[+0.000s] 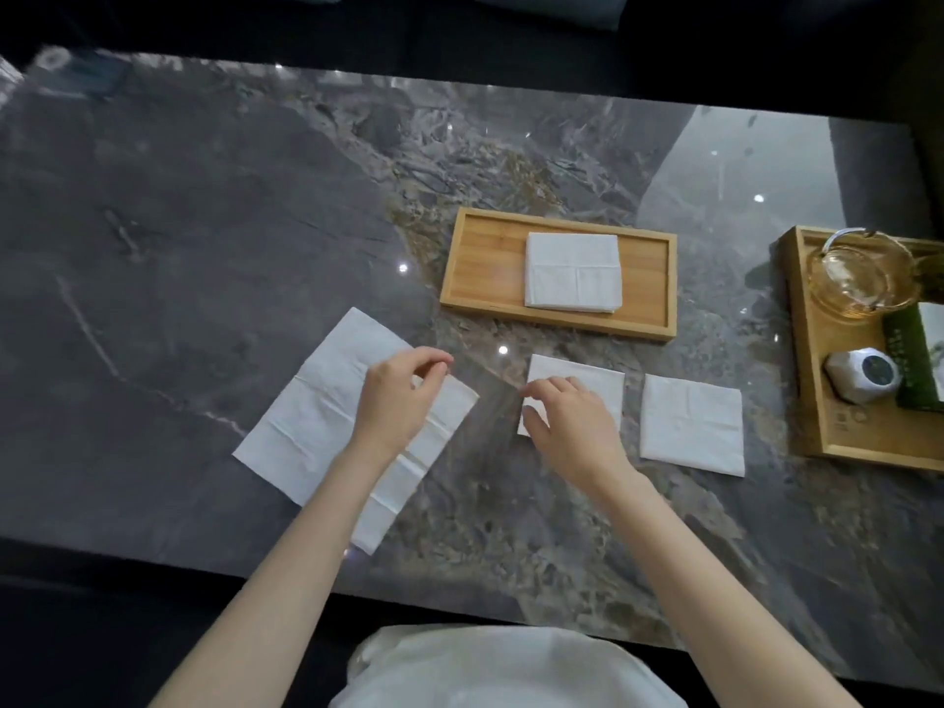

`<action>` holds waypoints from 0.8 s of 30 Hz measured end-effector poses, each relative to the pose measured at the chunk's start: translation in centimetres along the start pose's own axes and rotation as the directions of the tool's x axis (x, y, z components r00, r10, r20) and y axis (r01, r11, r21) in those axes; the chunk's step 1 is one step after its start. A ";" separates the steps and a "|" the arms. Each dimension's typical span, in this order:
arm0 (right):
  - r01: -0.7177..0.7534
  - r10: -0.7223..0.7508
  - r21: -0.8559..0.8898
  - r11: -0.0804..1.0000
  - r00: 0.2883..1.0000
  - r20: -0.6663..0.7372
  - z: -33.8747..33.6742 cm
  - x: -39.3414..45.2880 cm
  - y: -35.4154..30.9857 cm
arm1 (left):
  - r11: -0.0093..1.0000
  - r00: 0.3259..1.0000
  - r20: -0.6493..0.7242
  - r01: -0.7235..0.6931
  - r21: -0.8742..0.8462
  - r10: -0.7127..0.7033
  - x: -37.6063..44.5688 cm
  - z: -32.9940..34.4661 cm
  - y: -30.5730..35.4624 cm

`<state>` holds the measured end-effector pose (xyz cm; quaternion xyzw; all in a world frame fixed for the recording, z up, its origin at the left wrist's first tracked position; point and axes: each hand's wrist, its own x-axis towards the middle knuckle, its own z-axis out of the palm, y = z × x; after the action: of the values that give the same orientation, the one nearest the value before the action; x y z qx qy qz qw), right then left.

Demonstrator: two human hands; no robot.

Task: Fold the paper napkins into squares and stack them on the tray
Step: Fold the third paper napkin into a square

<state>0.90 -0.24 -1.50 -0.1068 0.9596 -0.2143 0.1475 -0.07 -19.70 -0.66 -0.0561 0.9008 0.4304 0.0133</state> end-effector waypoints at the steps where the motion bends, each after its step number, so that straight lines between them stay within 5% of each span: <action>1: -0.018 0.019 0.041 0.999 1.000 -0.017 0.6 0.2 -1.0 | 1.000 0.999 -0.035 0.001 0.022 0.000 0.4 -1.2 -1.1; 5: -0.123 0.141 0.185 0.975 0.986 -0.089 3.6 1.0 -4.6 | 0.976 0.998 -0.056 -0.028 0.217 0.041 2.3 -4.4 -6.2; 13: -0.222 0.205 -0.024 0.975 0.933 -0.296 8.0 2.0 -7.7 | 0.782 0.932 0.360 -0.253 0.569 0.040 4.1 -5.3 -11.9; 18: -0.236 0.256 0.100 0.967 0.909 -0.330 8.5 2.4 -8.3 | 0.819 0.946 0.275 -0.293 0.493 0.172 4.3 -5.4 -12.4; 24: -0.256 0.328 0.386 0.886 0.935 -0.133 6.9 2.8 -8.7 | 0.936 0.969 0.147 -0.232 0.266 0.198 4.2 -5.9 -11.7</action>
<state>1.84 -11.35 -4.30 0.0902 0.9183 -0.3720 0.1007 -2.83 -31.94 -6.27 0.0709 0.9511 0.2994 0.0273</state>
